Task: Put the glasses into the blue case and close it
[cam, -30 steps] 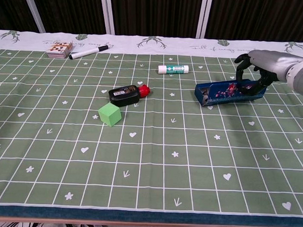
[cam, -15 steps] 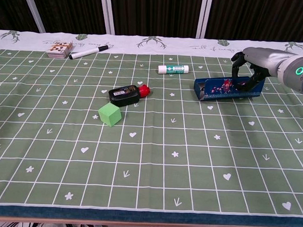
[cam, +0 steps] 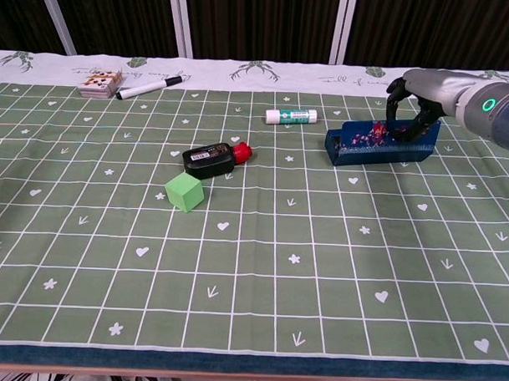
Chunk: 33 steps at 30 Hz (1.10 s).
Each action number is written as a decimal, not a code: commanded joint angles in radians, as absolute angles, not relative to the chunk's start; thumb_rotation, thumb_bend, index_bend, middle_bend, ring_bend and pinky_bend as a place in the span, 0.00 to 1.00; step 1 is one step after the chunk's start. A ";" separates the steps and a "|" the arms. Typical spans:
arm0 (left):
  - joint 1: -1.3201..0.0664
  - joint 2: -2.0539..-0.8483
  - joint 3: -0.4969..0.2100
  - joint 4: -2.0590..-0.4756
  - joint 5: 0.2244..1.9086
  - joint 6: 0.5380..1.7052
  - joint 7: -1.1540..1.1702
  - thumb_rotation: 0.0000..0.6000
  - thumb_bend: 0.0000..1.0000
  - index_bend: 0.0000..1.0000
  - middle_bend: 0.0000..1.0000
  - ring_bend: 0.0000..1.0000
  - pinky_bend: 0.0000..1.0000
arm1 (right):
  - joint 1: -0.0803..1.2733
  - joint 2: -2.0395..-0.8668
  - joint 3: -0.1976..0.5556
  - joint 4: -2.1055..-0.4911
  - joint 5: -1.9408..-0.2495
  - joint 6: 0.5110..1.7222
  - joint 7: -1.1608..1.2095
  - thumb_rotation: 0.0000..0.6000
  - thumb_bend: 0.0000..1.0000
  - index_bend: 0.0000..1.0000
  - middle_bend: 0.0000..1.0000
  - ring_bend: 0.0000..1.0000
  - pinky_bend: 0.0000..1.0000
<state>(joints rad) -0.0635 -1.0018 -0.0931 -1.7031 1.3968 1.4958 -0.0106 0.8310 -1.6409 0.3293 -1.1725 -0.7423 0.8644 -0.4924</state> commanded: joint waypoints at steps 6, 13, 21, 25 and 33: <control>-0.063 -1.002 -0.094 -1.702 1.395 1.496 -0.010 1.00 0.32 0.20 0.00 0.00 0.00 | 0.859 -1.658 0.337 -1.124 -0.703 0.847 -0.510 1.00 0.52 0.63 0.11 0.13 0.17; -0.063 -1.001 -0.095 -1.702 1.394 1.497 -0.012 1.00 0.32 0.20 0.00 0.00 0.00 | 0.885 -1.675 0.341 -1.077 -0.664 0.830 -0.522 1.00 0.53 0.64 0.11 0.13 0.17; -0.063 -1.002 -0.095 -1.701 1.393 1.496 -0.010 1.00 0.32 0.20 0.00 0.00 0.00 | 0.919 -1.698 0.349 -1.014 -0.629 0.809 -0.533 1.00 0.53 0.64 0.11 0.13 0.17; -0.063 -1.002 -0.095 -1.701 1.391 1.495 -0.011 1.00 0.32 0.20 0.00 0.00 0.00 | 0.927 -1.705 0.350 -0.996 -0.616 0.799 -0.537 1.00 0.53 0.64 0.11 0.13 0.17; -0.063 -1.001 -0.095 -1.702 1.393 1.496 -0.013 1.00 0.32 0.20 0.00 0.00 0.00 | 0.946 -1.721 0.354 -0.941 -0.576 0.766 -0.546 1.00 0.53 0.61 0.11 0.13 0.17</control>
